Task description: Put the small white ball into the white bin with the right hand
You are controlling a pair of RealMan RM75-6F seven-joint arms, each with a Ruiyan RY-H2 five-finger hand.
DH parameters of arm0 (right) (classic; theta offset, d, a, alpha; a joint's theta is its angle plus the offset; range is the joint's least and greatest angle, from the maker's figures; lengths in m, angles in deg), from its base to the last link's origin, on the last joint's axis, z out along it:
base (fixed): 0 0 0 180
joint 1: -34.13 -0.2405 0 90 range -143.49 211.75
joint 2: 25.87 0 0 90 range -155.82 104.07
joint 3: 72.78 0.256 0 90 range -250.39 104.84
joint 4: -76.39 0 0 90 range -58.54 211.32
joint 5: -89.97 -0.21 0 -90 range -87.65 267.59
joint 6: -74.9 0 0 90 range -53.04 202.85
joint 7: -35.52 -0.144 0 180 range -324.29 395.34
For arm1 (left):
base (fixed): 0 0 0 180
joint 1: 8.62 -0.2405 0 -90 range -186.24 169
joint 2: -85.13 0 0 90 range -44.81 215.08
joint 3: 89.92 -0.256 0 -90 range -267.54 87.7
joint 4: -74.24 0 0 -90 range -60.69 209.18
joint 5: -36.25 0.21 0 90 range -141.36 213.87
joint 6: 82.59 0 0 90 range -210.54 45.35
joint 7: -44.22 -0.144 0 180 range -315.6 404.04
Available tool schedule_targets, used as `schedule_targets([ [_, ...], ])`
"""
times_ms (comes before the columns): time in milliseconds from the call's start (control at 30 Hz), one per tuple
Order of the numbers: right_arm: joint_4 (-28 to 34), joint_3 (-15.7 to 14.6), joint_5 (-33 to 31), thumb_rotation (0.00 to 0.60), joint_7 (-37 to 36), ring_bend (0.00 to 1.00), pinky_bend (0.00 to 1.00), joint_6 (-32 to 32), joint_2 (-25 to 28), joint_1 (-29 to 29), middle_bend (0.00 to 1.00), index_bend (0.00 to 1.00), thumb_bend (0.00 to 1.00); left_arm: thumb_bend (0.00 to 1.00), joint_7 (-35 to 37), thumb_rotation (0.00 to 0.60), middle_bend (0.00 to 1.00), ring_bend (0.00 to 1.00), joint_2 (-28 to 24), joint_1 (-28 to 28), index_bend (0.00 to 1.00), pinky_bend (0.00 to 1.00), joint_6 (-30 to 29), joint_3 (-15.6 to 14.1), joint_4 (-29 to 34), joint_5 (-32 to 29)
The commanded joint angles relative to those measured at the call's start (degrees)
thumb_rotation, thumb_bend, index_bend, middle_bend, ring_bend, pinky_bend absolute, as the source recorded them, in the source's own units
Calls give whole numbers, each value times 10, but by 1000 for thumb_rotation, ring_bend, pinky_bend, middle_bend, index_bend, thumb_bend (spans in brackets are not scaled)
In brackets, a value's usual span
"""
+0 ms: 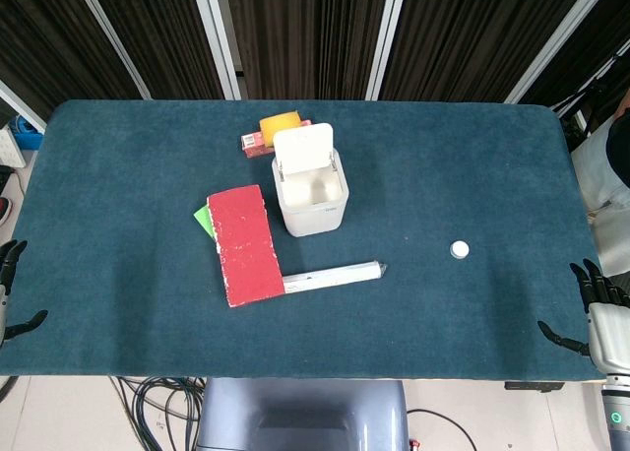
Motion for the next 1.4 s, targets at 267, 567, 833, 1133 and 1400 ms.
schedule_targets([
  [267,1,-2,7,600,-6,146,228,-2,2,1,114,78,91,162,36,600,151,30,-9,-1,124,0,-6,-7,-3,29],
  [567,3,-9,26,600,-36,149,228,5,8,-4,119,78,93,161,49,600,151,30,-13,-2,124,0,-7,-11,-9,39],
  [833,32,14,33,600,-87,488,469,96,50,-72,411,122,93,161,24,600,152,30,-1,4,126,0,1,-10,-14,34],
  [1133,2,56,-42,600,-74,869,821,325,66,-221,763,193,95,161,16,600,153,30,2,4,125,0,1,-15,-11,39],
  [1400,-71,61,-144,600,13,875,824,444,5,-309,766,197,88,161,8,600,152,30,3,7,125,0,7,-13,-10,31],
])
